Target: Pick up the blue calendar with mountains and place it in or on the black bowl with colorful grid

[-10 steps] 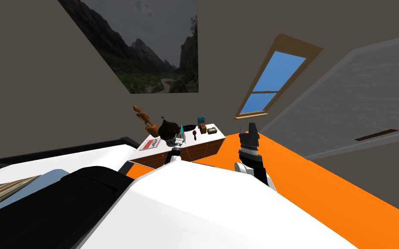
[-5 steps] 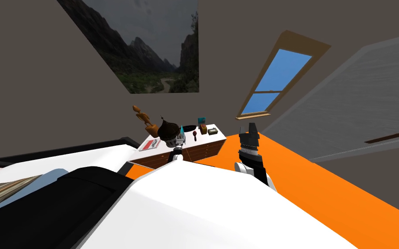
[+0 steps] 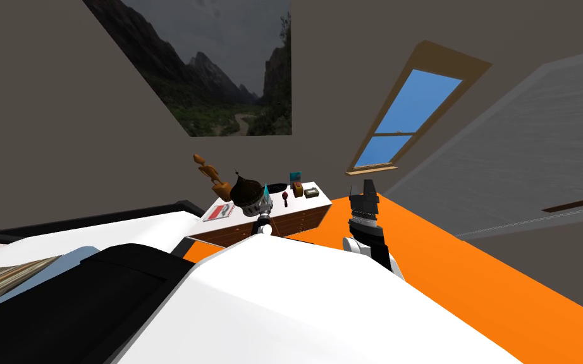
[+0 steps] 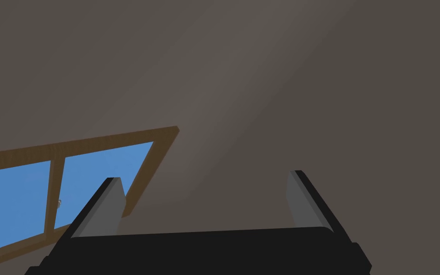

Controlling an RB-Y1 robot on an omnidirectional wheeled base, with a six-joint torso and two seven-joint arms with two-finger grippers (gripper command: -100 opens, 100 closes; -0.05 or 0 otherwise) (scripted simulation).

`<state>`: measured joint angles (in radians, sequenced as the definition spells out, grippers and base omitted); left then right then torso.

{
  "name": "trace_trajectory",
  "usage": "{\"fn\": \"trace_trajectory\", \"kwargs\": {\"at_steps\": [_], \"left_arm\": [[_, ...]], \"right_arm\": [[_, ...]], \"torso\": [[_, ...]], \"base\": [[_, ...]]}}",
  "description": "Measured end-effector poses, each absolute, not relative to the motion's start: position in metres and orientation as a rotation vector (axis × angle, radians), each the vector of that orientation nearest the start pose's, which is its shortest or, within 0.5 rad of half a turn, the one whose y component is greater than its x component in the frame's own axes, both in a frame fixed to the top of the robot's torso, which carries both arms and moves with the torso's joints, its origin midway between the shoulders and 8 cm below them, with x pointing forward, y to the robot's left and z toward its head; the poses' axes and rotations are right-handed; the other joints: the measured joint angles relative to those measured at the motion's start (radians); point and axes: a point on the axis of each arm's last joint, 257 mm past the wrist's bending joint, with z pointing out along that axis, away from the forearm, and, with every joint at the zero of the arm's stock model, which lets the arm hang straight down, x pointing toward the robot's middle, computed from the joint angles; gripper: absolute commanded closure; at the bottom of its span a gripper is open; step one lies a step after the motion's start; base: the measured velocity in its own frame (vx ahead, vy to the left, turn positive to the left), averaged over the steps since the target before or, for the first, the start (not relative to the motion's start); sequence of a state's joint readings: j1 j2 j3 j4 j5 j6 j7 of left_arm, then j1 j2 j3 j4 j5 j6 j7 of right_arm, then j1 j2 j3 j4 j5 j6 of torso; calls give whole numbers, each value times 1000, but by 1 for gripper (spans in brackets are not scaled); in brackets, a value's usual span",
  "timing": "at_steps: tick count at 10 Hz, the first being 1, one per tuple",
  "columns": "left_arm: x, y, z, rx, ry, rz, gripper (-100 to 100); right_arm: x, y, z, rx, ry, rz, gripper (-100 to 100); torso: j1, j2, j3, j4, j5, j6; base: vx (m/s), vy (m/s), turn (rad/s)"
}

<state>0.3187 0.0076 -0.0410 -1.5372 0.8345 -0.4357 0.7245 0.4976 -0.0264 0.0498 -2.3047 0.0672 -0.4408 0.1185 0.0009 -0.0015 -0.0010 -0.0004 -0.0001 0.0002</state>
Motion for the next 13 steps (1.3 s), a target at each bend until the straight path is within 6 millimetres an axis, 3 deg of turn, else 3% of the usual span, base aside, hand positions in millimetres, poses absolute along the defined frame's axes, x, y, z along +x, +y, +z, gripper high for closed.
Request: {"fn": "trace_trajectory", "kwargs": {"at_steps": [2,3,4,5,9,10,11,12,13], "left_arm": [[418,323,-319,-2046,-401,-1948,-100],[418,322,-319,-2047,-405,-1949,0],[418,322,-319,-2047,-405,-1949,-100],[418,322,-319,-2047,-405,-1949,100],[418,322,-319,-2048,-406,-1950,100],[418,322,-319,-2048,-407,-1951,0],[418,322,-319,-2048,-407,-1951,100],[418,322,-319,-2048,-407,-1951,0],[418,322,-319,-2048,-407,-1951,100]], "right_arm": [[352,-253,24,579,723,1193,0],[352,-253,24,579,723,1193,0],[352,-253,24,579,723,1193,0],[352,-253,24,579,723,1193,0],[352,-253,24,579,723,1193,0],[352,-253,24,579,723,1193,0],[352,-253,24,579,723,1193,0],[352,-253,24,579,723,1193,0],[352,-253,24,579,723,1193,0]], "torso": [[0,1,0,0,0,0],[0,1,1,0,0,0],[0,1,1,0,0,0],[0,1,1,0,0,0],[0,1,1,0,-1,0],[0,1,1,0,-1,0],[0,1,1,0,-1,0],[0,1,1,0,-1,-1],[0,1,1,0,-1,-1]], "base": [[3,2,2],[0,0,0],[0,0,0],[0,0,0],[0,0,0],[0,0,0],[0,0,0],[0,0,0],[-12,-28,-20]]}}
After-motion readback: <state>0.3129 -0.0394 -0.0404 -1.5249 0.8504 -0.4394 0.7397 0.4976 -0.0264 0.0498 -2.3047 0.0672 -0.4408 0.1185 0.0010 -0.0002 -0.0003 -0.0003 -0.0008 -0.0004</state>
